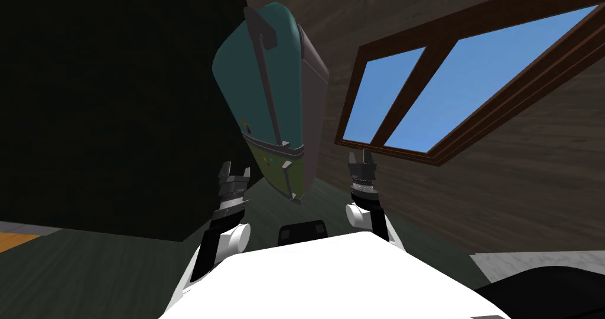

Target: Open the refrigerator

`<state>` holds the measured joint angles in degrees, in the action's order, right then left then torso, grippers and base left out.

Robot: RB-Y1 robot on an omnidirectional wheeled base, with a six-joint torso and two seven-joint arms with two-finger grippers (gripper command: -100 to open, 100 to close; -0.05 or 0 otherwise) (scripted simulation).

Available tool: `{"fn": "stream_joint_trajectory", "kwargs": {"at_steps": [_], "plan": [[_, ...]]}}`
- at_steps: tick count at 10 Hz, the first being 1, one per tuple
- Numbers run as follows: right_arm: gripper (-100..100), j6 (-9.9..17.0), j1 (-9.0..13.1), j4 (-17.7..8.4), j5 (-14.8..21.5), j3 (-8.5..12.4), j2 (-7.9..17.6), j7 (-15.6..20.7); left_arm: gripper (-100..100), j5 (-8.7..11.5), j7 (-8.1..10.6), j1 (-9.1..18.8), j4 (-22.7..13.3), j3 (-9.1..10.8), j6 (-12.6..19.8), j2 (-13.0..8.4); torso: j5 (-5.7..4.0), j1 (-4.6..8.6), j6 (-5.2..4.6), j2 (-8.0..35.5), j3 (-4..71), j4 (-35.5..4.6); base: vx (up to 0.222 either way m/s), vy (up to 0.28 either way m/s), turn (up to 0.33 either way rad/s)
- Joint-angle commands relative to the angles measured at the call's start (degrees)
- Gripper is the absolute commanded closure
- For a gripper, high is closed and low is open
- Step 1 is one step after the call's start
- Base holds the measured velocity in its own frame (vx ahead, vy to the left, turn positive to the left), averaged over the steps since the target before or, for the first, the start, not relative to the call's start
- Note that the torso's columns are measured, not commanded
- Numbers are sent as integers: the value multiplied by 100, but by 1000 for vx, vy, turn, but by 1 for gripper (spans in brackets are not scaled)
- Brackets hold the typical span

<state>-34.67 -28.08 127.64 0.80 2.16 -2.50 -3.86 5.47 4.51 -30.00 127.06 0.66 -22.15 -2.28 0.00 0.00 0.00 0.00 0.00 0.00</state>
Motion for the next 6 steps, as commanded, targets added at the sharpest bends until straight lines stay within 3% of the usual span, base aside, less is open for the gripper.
{"fn": "stream_joint_trajectory", "kwargs": {"at_steps": [1, 6], "plan": [[0, 0, 0, 0, 0, 0, 0, 0, 0, 0, 0, 0, 0, 0, 0, 0, 0, 0, 0, 232, 467, -235, 0, 0, 0], [0, 0, 0, 1, 0, 0, 0, 0, 0, 0, 0, 0, 1, 0, 0, 0, 0, 0, 0, 2269, 4536, -2268, 0, 0, 0]]}}
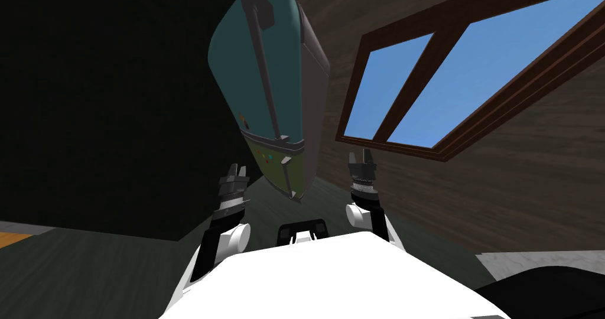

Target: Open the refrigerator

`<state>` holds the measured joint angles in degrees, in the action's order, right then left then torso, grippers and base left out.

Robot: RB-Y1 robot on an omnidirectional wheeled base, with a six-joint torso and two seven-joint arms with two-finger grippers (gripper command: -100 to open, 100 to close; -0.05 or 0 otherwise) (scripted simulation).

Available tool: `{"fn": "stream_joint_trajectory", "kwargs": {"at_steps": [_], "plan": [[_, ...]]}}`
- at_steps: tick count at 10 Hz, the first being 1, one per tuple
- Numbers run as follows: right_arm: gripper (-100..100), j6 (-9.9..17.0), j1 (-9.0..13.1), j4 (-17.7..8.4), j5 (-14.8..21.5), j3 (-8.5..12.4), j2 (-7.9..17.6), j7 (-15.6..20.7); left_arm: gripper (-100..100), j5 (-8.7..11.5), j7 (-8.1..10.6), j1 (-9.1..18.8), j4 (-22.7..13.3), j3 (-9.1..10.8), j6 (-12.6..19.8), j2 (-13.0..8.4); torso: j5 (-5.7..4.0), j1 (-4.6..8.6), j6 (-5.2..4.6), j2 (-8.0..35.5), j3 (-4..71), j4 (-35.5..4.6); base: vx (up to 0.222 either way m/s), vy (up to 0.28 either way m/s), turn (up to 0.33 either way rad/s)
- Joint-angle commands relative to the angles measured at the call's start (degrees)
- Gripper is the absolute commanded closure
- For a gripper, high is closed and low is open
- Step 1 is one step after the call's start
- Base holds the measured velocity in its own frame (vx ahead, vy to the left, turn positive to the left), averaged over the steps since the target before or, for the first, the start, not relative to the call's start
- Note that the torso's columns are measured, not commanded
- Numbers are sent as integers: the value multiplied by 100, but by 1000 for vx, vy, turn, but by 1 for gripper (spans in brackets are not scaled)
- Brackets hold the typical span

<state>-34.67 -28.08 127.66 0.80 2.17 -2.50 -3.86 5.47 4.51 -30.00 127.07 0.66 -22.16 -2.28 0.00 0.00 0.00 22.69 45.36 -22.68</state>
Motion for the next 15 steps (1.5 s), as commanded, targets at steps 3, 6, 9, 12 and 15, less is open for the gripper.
{"fn": "stream_joint_trajectory", "kwargs": {"at_steps": [3, 6, 9, 12, 15], "plan": [[0, 0, 0, 0, 0, 0, 0, 0, 0, 0, 0, 0, 0, 0, 0, 0, 0, 0, 0, 1270, 2537, -1269, 0, 0, 0], [0, 0, -1, -2, 0, -1, -1, 0, -100, -39, -120, 415, -106, 219, 338, -430, -4, 15, 0, 1936, 3891, -1936, 19, -63, 57], [0, 0, -1, -2, 0, -1, -1, 0, -100, -75, -234, 811, -201, 429, 660, -559, -2, 7, 0, 1957, 3922, -1959, 26, -111, 59], [0, 0, -1, -3, 0, -1, -1, 0, -100, -119, -374, 1293, -296, 689, 1054, -665, 0, 0, 0, 1965, 3917, -1961, 11, -110, 71], [0, 0, -1, -2, 0, -1, -1, 0, -100, -170, -535, 1845, -400, 988, 1506, -747, -1, 4, 1, 1959, 3921, -1959, 18, -127, 86]]}}
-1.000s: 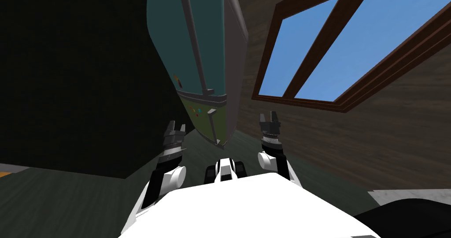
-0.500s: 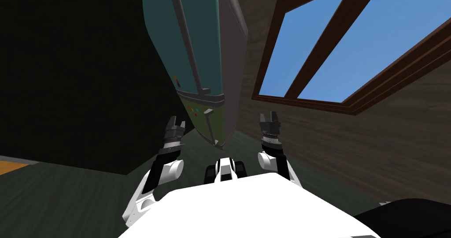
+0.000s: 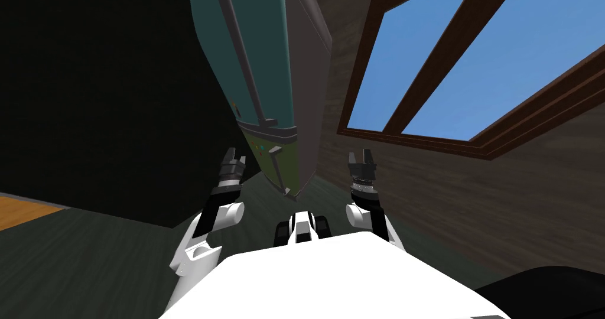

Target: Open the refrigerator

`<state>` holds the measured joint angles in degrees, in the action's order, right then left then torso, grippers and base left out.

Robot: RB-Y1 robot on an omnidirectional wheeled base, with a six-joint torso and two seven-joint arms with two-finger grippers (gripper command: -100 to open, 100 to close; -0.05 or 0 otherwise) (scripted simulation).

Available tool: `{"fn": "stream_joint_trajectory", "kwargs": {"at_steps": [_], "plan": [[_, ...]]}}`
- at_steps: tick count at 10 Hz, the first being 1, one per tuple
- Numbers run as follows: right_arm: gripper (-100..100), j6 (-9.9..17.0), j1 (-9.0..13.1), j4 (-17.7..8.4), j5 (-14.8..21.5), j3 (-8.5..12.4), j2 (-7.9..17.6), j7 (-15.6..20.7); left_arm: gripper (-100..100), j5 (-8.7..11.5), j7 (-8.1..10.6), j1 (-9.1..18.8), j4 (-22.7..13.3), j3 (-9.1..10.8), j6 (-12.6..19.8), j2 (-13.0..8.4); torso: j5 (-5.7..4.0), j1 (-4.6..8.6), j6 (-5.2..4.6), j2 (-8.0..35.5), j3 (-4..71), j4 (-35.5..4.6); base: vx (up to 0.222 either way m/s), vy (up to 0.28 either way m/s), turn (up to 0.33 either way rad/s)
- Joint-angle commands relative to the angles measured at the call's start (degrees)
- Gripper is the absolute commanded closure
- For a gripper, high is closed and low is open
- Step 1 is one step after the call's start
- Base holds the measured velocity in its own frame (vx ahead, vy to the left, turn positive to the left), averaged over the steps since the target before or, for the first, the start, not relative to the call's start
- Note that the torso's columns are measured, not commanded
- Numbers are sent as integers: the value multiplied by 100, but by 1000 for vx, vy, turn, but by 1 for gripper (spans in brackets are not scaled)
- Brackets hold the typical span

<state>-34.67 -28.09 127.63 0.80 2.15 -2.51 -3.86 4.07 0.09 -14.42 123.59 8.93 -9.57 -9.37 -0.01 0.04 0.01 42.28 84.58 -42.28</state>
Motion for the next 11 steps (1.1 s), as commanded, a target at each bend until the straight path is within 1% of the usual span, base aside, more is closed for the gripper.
{"fn": "stream_joint_trajectory", "kwargs": {"at_steps": [1, 3, 4, 6, 7, 9, 10, 11], "plan": [[0, 0, 0, 0, 0, 0, 0, 0, -100, -48, -151, 472, -90, 266, 407, -61, -1, 1, -1, -1, -1, -1, 35, -149, 94], [0, 0, 0, 0, 0, 0, 0, 0, -100, -85, -268, 857, -178, 482, 736, -96, 0, -1, -1, 1, -1, -1, 18, -158, 79], [0, 0, 0, 0, 0, 0, 0, 0, -100, -85, -268, 889, -178, 482, 736, -96, 0, 0, 0, 1, -2, -1, 8, -105, 41], [0, 0, 0, 0, 0, 1, 1, 0, -100, -124, -389, 1272, -281, 704, 1079, -117, 8, -25, 0, 0, -1, -1, 13, -91, 73], [0, 0, 0, 0, 0, 0, 1, 0, -100, -124, -389, 1309, -281, 704, 1079, -117, 3, -7, 0, 1, -1, -1, 8, -83, 39], [0, 0, 0, 0, 0, 0, 1, 0, -100, -165, -513, 1675, -401, 930, 1411, -121, 1, -3, -1, 3, -2, -1, -3, -110, 80], [0, 0, 0, 0, 0, 0, 0, 0, -100, -165, -513, 1740, -401, 930, 1430, -121, -3, 11, 0, 2, -2, -1, 11, -102, 37], [0, 0, 0, 0, 0, 0, 0, 0, -100, -186, -576, 1957, -468, 1044, 1609, -119, 0, -4, -2, -2, 0, 0, 24, -92, 48]]}}
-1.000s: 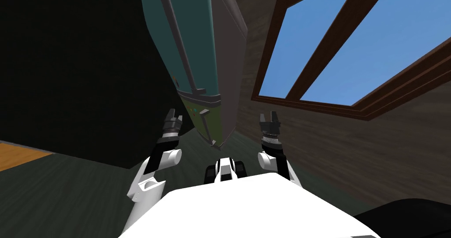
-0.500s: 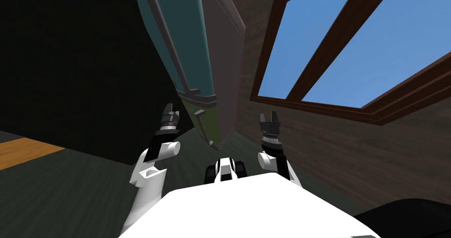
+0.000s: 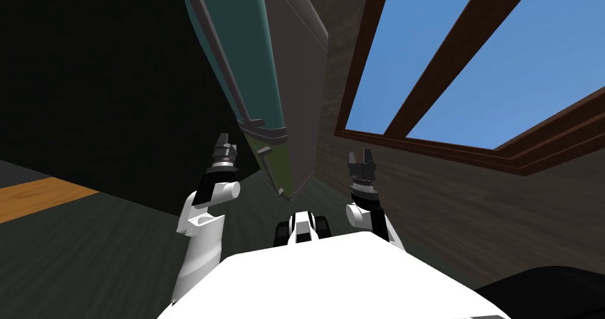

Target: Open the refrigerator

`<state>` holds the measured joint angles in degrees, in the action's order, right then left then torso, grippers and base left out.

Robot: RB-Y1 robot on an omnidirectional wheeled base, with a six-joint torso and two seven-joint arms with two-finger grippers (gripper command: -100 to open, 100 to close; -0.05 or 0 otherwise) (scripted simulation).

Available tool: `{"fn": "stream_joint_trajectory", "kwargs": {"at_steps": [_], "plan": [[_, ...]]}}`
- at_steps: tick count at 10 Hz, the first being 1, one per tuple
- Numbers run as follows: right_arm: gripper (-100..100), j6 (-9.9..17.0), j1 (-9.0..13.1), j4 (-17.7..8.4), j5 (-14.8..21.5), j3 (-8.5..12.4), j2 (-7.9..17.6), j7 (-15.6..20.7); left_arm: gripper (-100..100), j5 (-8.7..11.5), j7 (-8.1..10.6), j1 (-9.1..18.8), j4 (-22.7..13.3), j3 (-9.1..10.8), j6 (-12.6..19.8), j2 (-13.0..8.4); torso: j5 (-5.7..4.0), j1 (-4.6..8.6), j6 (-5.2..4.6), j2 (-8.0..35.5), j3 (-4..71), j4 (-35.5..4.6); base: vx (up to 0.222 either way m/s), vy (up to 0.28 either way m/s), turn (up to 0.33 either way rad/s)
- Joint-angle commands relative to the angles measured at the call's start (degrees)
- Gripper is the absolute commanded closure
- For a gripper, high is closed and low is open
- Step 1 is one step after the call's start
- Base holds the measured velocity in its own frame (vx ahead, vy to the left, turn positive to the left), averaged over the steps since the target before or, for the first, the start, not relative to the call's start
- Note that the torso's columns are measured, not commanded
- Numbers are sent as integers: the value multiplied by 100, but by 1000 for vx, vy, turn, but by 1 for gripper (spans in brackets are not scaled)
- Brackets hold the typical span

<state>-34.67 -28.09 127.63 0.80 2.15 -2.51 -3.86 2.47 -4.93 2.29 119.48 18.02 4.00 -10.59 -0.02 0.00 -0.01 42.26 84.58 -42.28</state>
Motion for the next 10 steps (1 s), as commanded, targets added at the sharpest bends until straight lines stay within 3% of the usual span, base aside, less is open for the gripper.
{"fn": "stream_joint_trajectory", "kwargs": {"at_steps": [1, 2, 4, 5, 10], "plan": [[0, 0, 0, 0, 0, 0, 0, 0, -100, -47, -137, 446, -131, 250, 394, 8, 3, -6, 1, -5, 3, 2, 22, -122, 96], [0, 0, -1, 0, 0, 0, 0, 0, -100, -47, -137, 512, -131, 250, 433, 8, 1, 3, 2, -3, 2, 1, 2, -93, 42], [0, 0, 0, 0, 0, 0, 0, 0, -100, -90, -265, 924, -290, 481, 799, 26, 3, -6, 2, 6, -4, -2, 0, -99, 71], [0, 0, 0, 0, 0, 0, 0, 0, -100, -90, -265, 963, -290, 481, 799, 26, 1, 3, 2, 7, -4, -2, -4, -93, 39], [0, 0, 0, 0, 0, 0, 0, 0, -100, -175, -512, 1763, -637, 924, 1509, 97, 4, -8, 1, -2, 2, 1, 1, -112, 70]]}}
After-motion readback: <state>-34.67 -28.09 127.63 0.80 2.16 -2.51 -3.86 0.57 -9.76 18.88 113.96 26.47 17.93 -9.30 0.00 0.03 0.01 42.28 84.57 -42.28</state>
